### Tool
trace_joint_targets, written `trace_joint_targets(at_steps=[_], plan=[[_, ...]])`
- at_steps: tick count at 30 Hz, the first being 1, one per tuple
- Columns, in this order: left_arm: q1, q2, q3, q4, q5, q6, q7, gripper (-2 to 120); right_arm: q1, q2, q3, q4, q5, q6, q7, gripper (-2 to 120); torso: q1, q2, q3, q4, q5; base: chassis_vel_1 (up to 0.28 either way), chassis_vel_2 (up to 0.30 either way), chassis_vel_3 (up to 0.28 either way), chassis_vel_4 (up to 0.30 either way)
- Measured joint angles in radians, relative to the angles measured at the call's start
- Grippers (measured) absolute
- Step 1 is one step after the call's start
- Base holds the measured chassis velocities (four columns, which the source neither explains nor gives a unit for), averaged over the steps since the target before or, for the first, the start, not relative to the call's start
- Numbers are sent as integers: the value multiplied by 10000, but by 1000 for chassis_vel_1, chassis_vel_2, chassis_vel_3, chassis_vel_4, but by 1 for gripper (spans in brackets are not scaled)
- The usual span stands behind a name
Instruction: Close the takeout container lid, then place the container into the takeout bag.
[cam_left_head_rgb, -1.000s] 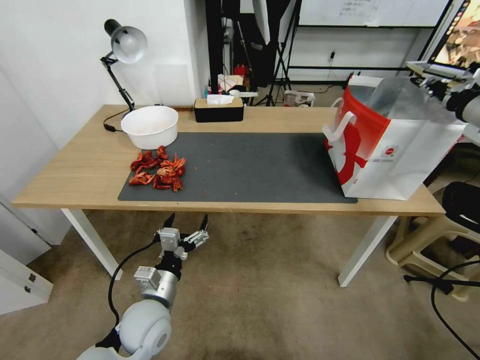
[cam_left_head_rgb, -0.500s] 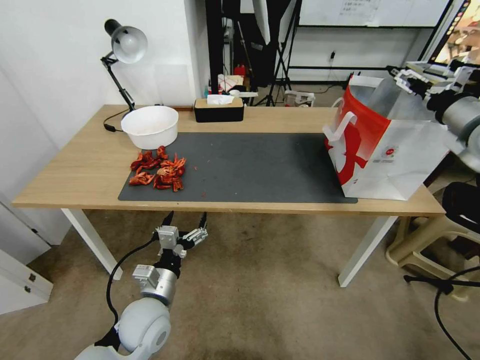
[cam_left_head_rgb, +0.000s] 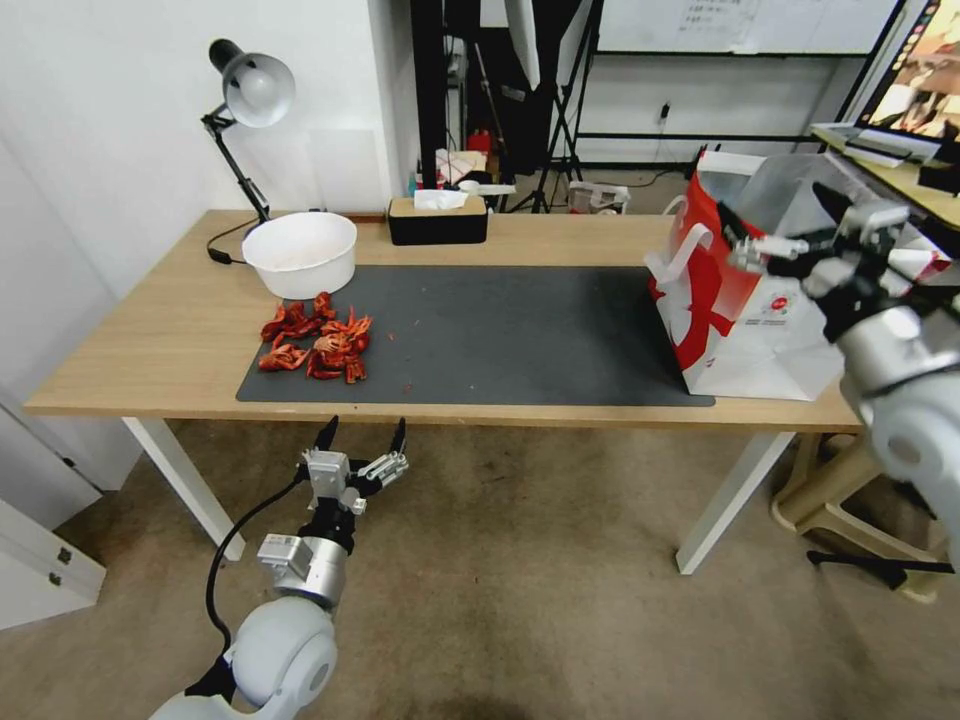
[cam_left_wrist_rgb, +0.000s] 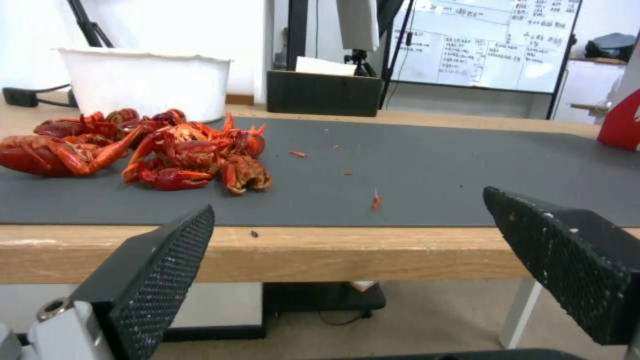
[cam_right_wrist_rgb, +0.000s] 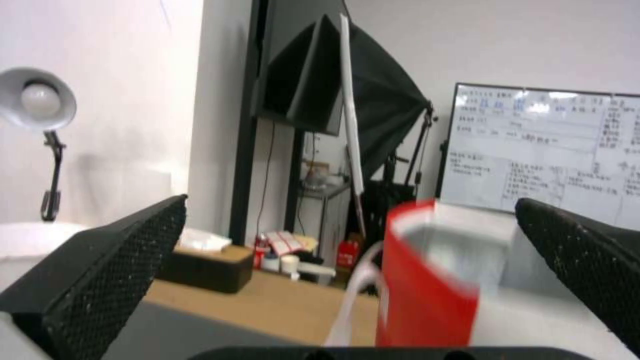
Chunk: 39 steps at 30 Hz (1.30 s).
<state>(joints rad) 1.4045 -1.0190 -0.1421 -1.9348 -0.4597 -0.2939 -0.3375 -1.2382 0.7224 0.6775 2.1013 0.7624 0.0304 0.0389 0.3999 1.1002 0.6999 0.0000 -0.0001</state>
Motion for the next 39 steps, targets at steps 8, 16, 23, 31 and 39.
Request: trace_joint_targets(at_steps=[8, 16, 23, 31, 39], plan=[[308, -261, -67, -17, 208, -108, -17, 100, -2729, 1604, 690, 258, -1237, 1301, -308, 104, -1, 0, 0, -1, 0, 0, 0, 0, 0], [502, -476, -64, -25, 295, -157, -2, 100, -4038, 2984, 342, -360, -2139, 2605, -444, 100, 0, -2, 0, 0, 2, 0, 0, 0, 0], [572, -687, -55, -16, 484, -172, -50, 100, -4452, 3724, -204, -738, -2564, 3136, -234, 100, 0, -2, 1, 0, 0, 0, 0, 0, 0], [537, -756, -84, 215, 716, -203, -109, 100, -4371, 4205, -745, -1229, -2849, 3580, -151, 100, 1, -2, 1, 1, 0, 0, 0, 0, 0], [479, -793, -102, 381, 799, -298, -91, 100, -4343, 4319, -914, -1378, -2895, 3623, -195, 100, 1, -3, 1, 0, 0, 0, 0, 0, 0]])
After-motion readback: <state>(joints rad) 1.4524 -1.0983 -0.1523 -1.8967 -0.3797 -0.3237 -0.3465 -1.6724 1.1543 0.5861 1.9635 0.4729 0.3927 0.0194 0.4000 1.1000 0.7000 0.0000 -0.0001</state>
